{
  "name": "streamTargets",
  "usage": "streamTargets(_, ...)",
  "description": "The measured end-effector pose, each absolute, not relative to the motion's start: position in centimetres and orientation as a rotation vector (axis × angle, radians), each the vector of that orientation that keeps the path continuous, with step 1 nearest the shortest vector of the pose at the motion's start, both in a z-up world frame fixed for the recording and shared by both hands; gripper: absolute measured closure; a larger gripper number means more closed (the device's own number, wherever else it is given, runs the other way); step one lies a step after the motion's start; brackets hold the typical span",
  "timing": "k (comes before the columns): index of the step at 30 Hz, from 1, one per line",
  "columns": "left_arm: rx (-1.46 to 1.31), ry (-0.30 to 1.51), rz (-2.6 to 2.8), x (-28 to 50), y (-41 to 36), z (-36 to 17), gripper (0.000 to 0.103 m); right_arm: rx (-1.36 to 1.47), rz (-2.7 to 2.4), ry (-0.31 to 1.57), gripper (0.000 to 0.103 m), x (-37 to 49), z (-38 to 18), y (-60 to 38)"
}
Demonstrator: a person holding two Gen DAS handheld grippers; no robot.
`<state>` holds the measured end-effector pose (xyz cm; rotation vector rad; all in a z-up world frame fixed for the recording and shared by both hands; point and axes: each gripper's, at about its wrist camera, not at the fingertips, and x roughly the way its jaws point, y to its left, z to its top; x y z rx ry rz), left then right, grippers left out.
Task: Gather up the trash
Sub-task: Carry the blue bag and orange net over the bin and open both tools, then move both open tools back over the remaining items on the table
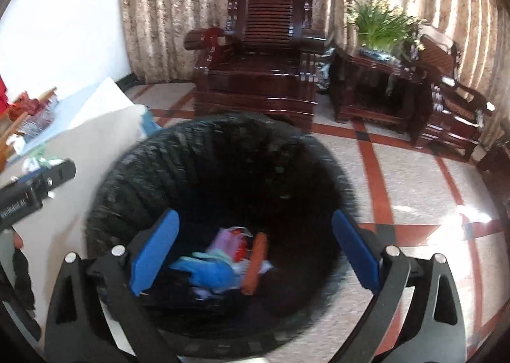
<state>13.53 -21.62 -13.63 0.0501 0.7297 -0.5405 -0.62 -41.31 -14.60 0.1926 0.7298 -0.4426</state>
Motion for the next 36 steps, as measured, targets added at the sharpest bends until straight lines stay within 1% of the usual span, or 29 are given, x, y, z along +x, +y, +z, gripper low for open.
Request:
streamTargets(6, 0.031, 0.696, -0.355, 14.4, -12.2, -13.0, 0.016, 0.182, -0.326, 0.692, 0.008, 2.4, -13.1, -35.6)
streamTargets(11, 0.017, 0.682, -0.190, 15.9, -4.1, -13.1, 0.016, 0.157, -0.194, 0.669, 0.008, 6.6, -12.4, -29.9)
streamTargets(19, -0.030, 0.680, -0.013, 18.1, 5.3, -14.2, 0.016, 0.092, 0.001, 0.637, 0.008, 13.0, -12.5, -21.1)
streamTargets(22, -0.042, 0.688, 0.013, 18.8, 7.5, -14.7, 0.016, 0.077, 0.060, 0.642, 0.014, 15.3, -13.0, -18.3)
streamTargets(24, -0.047, 0.694, 0.025, 19.3, 8.4, -15.1, 0.016, 0.066, 0.095, 0.656, 0.021, 16.7, -13.6, -16.6)
streamTargets(25, -0.051, 0.700, 0.032, 19.6, 8.9, -15.4, 0.016, 0.055, 0.116, 0.672, 0.023, 17.7, -14.1, -15.5)
streamTargets(29, -0.058, 0.726, 0.049, 20.4, 10.3, -16.4, 0.017, 0.009, 0.164, 0.717, 0.035, 19.9, -16.1, -12.8)
streamTargets(30, -0.059, 0.730, 0.053, 20.5, 10.7, -16.6, 0.017, -0.003, 0.174, 0.731, 0.037, 20.6, -16.6, -12.2)
streamTargets(34, -0.057, 0.746, 0.057, 21.1, 11.6, -17.4, 0.017, -0.033, 0.181, 0.749, 0.037, 22.2, -18.3, -11.2)
streamTargets(36, -0.052, 0.751, 0.054, 21.3, 11.7, -17.6, 0.017, -0.051, 0.187, 0.764, 0.043, 23.0, -18.9, -10.8)
